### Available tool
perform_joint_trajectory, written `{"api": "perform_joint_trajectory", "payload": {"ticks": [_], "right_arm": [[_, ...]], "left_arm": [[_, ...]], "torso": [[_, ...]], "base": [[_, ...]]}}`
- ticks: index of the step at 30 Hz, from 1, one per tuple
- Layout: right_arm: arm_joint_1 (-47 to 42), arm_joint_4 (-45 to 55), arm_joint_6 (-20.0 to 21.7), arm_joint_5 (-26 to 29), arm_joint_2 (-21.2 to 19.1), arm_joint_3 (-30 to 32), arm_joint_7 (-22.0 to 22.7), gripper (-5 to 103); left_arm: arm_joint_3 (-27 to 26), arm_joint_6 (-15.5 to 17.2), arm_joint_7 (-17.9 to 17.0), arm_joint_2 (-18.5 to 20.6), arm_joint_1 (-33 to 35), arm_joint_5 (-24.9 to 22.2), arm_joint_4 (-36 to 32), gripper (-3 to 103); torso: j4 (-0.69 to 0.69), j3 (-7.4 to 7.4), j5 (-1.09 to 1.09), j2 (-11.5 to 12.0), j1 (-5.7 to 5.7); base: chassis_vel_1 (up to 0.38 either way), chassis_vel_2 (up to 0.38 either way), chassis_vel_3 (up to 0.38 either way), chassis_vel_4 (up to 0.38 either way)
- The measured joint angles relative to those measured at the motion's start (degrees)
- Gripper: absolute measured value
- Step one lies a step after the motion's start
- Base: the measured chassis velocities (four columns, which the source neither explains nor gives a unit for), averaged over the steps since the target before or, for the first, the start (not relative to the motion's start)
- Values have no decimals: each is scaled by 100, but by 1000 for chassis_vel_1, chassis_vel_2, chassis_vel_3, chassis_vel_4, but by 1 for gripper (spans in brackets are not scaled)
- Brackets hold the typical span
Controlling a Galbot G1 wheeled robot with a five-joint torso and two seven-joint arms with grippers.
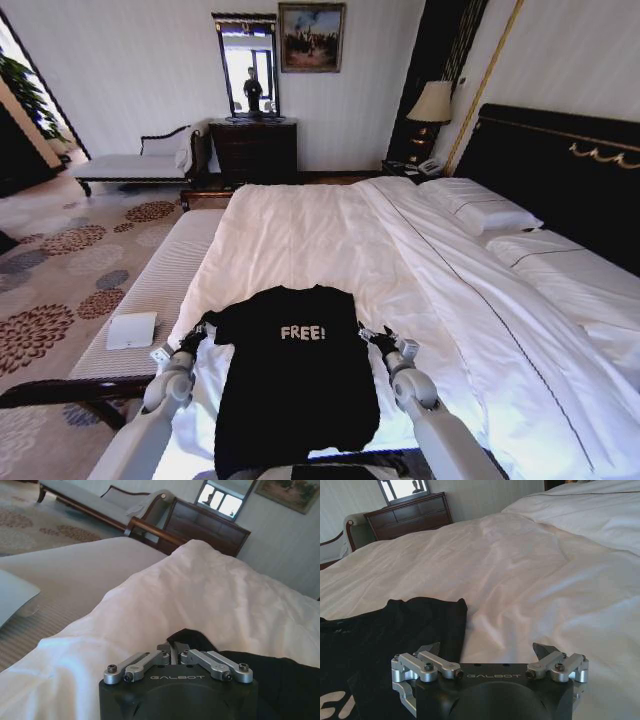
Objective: Fold the clothes on the bed.
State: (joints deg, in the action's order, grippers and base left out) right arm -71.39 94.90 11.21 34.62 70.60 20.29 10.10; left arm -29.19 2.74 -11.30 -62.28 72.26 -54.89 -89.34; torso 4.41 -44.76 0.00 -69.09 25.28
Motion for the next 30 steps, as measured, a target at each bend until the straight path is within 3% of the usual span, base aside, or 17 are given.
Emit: {"api": "perform_joint_trajectory", "payload": {"ticks": [2, 7, 10, 14, 15, 26, 30], "right_arm": [[15, -5, 5, 8, 4, -8, -1, 100], [45, -18, 9, 41, 5, -8, -11, 100], [89, -35, 16, 51, 8, -35, -16, 100], [107, -38, 26, 52, 32, -72, -19, 100], [105, -38, 27, 52, 34, -73, -20, 100], [129, -62, 29, 90, -21, -52, -48, 100], [176, -57, 38, 161, -31, -59, -48, 100]], "left_arm": [[-12, 4, -6, -3, 14, -23, 4, 4], [-89, 9, 4, -16, 191, -62, -97, 19], [-76, 4, 44, 12, 162, -59, -58, 34], [-31, -4, 66, 58, 25, -63, 25, 45], [-24, -5, 68, 62, 2, -64, 38, 54], [59, 39, 76, 22, -246, -130, 186, 34], [85, 107, 79, 19, -324, -198, 240, 19]], "torso": [[0, 0, 0, 0, 0], [-1, 0, 1, 0, 0], [0, 0, 0, 0, -1], [0, 0, 0, 0, 0], [0, 0, 0, 0, 0], [0, 0, 0, 0, 0], [0, 0, 0, 0, 0]], "base": [[0, 0, 0, 0], [0, 0, 0, 0], [0, 0, 0, 0], [0, 0, 0, 0], [0, 0, 0, 0], [0, 0, 0, 0], [0, 0, 0, 0]]}}
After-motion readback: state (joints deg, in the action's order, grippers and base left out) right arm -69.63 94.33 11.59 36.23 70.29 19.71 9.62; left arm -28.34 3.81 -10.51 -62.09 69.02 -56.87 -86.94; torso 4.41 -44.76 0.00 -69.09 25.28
